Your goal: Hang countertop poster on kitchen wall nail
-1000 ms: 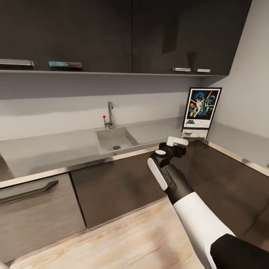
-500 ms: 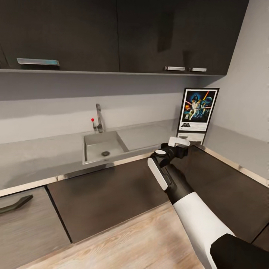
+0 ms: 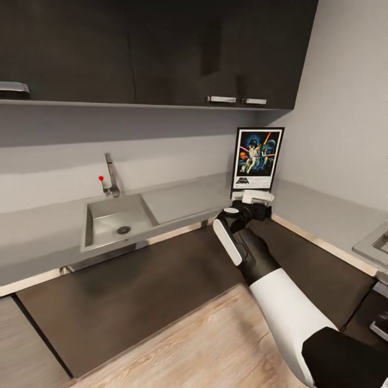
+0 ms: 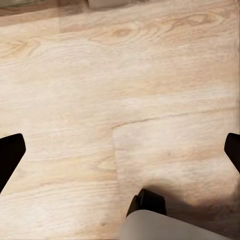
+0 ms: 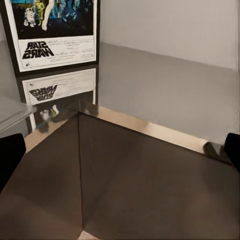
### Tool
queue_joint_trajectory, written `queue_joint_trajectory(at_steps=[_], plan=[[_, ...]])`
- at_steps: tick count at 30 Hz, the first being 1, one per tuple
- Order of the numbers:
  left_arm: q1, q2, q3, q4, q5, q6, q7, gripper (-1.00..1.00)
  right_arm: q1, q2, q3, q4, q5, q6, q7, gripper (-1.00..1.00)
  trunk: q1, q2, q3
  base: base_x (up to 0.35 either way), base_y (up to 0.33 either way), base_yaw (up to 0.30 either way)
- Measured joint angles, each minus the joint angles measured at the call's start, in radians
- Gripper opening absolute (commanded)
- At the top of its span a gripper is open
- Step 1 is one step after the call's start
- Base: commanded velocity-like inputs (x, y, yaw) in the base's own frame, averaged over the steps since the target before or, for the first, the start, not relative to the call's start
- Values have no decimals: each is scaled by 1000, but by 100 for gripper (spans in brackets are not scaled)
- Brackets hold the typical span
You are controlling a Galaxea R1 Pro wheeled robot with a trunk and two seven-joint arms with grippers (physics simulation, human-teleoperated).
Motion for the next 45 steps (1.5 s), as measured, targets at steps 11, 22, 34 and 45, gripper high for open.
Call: queue_joint_trajectory(at_steps=[11, 22, 34, 45], plan=[[0, 0, 0, 0, 0, -1, 0, 100, -20, 0, 1, 0, -3, 3, -1, 100, 0, 0, 0, 213, 0, -16], [0, 0, 0, 0, 0, -1, 0, 100, -21, 0, 2, 0, -3, 1, -1, 100, 0, 0, 0, 236, -48, 0], [0, 0, 1, 1, 0, 0, 1, 100, -21, 0, 3, 0, -3, 1, -2, 100, 0, 0, 0, 151, -153, 0], [0, 0, 19, 85, 2, -2, 4, 100, -20, 0, 8, -1, -4, -1, -1, 100, 0, 0, 0, 173, -33, 0]])
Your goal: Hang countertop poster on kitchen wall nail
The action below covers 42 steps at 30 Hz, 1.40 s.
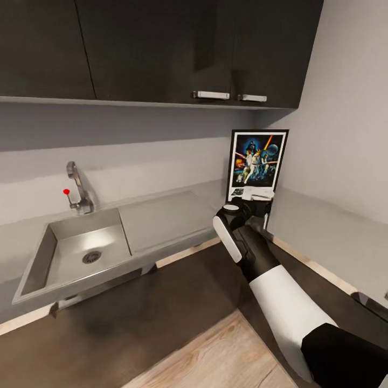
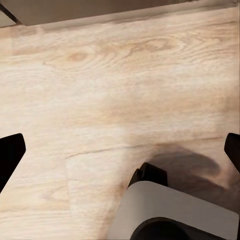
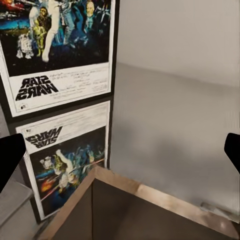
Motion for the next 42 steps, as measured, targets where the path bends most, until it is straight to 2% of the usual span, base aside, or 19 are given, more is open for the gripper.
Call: queue_joint_trajectory(at_steps=[13, 26, 29, 32, 42], plan=[[0, 0, 2, 2, -1, 0, 0, 100, 1, 0, 1, -3, 0, 0, 1, 100, 0, 0, 0, 155, 42, 0], [0, 0, 3, 2, -1, -1, 0, 100, 1, 0, 4, -3, -2, 0, 3, 100, 0, 0, 0, 25, 11, 0], [0, 0, 3, 2, -1, -1, 0, 100, 1, 0, 2, -4, -9, 0, 3, 100, 0, 0, 0, 0, 0, 0], [0, 0, 3, 2, -1, 0, 0, 100, 1, 0, 2, -6, -33, 0, 3, 100, 0, 0, 0, 12, 0, 0], [0, 0, 3, 2, -1, 1, 0, 100, 1, 0, 3, -6, -44, 0, 4, 100, 0, 0, 0, 62, 0, 0]])
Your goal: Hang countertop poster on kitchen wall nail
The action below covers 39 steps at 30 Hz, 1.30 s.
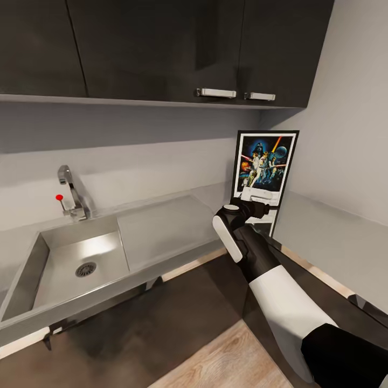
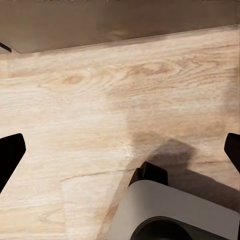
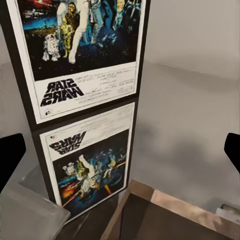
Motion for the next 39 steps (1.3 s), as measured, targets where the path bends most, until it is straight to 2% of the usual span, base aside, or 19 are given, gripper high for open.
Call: queue_joint_trajectory(at_steps=[20, 26, 32, 39], plan=[[0, 0, 4, 0, 0, 0, 0, 100, 0, 0, 0, 0, -1, 0, 1, 100, 0, 0, 0, 217, 0, 0], [0, 0, 26, 0, 0, -1, 0, 100, 0, 0, 0, 0, -1, 0, 1, 100, 0, 0, 0, 69, 0, 49], [0, 0, 31, 0, 0, -1, 0, 100, 0, 0, 0, 1, 0, 0, 1, 100, 0, 0, 0, 13, 0, 191], [0, 0, 32, 0, 0, -1, 0, 100, 0, 0, 0, 0, -1, 0, -1, 100, 0, 0, 0, 117, 0, 22]])
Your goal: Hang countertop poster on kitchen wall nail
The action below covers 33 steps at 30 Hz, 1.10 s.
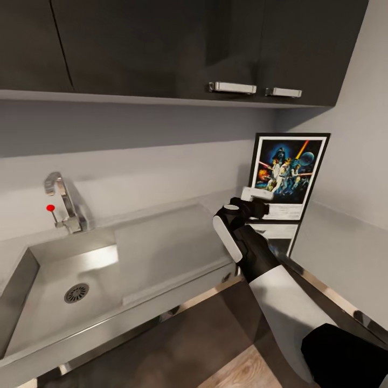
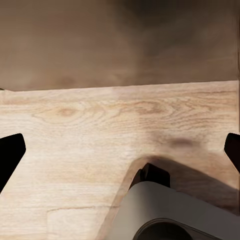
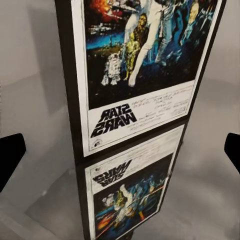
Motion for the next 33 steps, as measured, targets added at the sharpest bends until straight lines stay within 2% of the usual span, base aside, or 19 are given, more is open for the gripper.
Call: queue_joint_trajectory(at_steps=[15, 18, 33], plan=[[7, 0, 1, 1, 3, 1, 0, 100, 0, 0, -1, 0, 0, -1, 0, 100, 0, 0, 0, 224, 0, 1], [13, -9, 0, 0, 4, -5, 1, 100, 8, -2, 2, -1, -1, -3, 3, 100, 0, 0, 0, 0, 0, 0], [13, -9, 0, 0, 4, -5, 0, 100, 8, -2, 1, -1, -1, -3, 3, 100, 0, 0, 0, 0, 0, 0]])
